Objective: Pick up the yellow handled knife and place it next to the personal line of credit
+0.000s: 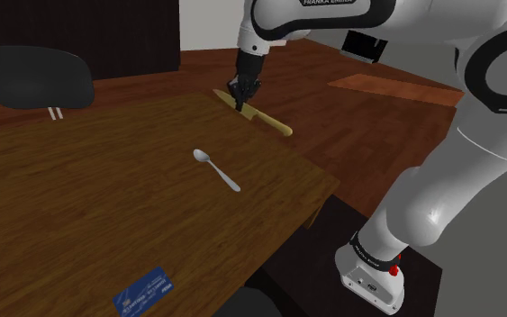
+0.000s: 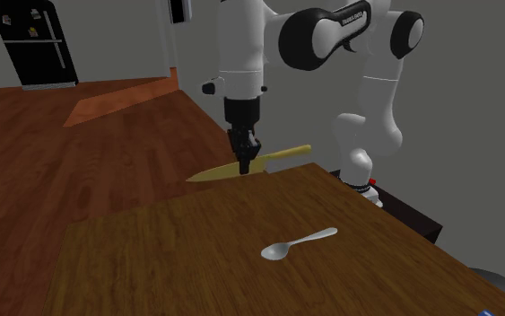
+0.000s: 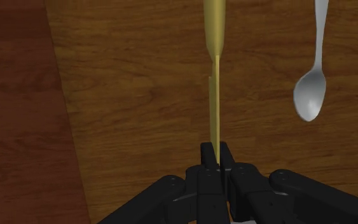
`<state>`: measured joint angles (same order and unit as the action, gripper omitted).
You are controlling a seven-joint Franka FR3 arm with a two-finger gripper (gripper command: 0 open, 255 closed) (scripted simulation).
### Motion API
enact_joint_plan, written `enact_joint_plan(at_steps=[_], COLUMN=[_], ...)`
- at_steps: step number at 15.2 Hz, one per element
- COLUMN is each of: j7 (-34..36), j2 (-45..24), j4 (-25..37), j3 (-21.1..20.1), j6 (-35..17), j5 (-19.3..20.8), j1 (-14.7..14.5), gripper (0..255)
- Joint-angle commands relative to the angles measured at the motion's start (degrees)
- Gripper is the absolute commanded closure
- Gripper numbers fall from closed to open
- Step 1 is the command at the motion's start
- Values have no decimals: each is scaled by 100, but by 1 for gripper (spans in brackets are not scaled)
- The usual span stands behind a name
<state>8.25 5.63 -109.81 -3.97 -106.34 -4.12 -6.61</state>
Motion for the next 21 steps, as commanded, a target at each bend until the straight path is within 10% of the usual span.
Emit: enact_joint_plan(at_steps=[1, 21], j7=[145, 2399], j2=[227, 2214], j4=[-229, -1963], j3=[-82, -1628], j6=[-10, -2], j5=[-21, -791], j1=[-71, -1157], gripper=[255, 255])
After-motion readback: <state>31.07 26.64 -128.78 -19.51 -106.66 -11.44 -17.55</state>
